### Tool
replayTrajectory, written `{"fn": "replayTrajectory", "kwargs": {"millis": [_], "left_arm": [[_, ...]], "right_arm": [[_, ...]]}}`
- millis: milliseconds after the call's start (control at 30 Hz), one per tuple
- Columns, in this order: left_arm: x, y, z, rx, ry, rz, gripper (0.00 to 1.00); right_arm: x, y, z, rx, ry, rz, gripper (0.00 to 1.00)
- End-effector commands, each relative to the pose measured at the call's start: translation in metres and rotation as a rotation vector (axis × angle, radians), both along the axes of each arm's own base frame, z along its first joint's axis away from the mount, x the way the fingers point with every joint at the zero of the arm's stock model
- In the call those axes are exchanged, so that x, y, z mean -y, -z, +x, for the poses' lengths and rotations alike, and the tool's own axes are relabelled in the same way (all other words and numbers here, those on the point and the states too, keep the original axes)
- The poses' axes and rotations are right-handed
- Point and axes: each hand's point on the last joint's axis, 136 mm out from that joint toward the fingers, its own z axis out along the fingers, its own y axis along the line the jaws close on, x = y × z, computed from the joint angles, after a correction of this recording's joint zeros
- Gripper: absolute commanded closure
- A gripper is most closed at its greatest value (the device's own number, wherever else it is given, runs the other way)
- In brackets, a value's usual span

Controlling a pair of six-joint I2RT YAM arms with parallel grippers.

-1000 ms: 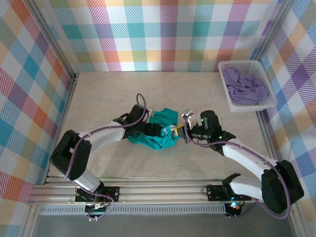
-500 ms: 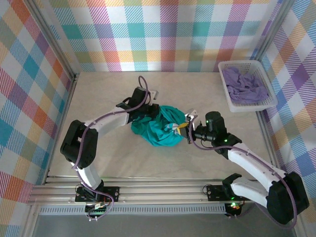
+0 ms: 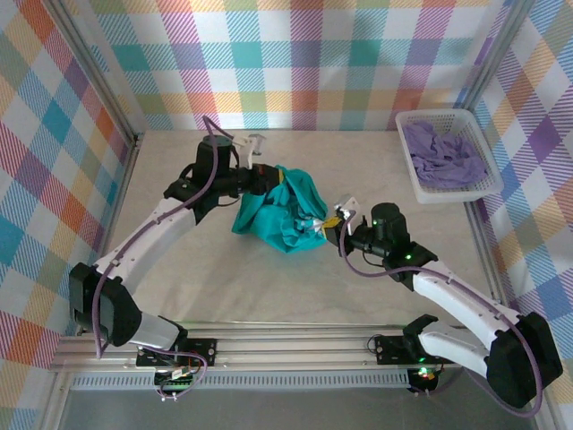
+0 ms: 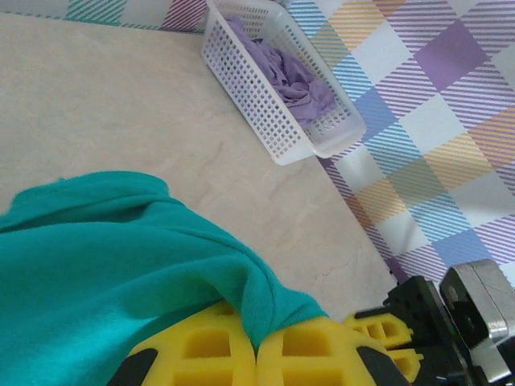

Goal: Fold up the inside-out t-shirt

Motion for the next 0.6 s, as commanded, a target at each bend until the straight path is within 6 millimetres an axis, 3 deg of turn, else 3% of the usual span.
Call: {"fn": "replayTrajectory", "kwargs": {"millis": [0,133,367,467,567], "left_arm": [[-0.018,-0.028,0.006,0.036,-0.085,0.001,1.00],[-0.012,-0.023,0.002,0.013,-0.044,0.004,1.00],[-0.004,-0.018,-0.002,0.010,-0.014,0.019,1.00],[-0.001,-0.020,-0.004,0.012,-0.005,0.019,1.00],[0.005,-0.021,-0.010,0.020,0.017,0.031,1.00]], "right_arm": [[0.024,0.012,0.020,-0.044,0.179,-0.096,0.81],[0.024,0.010,0.019,-0.071,0.172,-0.142,0.65],[-0.026,-0.019,-0.001,0.054,-0.086,-0.064,0.34],[-0.052,-0.025,0.003,0.061,-0.140,-0.049,0.30],[-0.070,-0.028,0.024,0.068,-0.113,-0.057,0.29]]}}
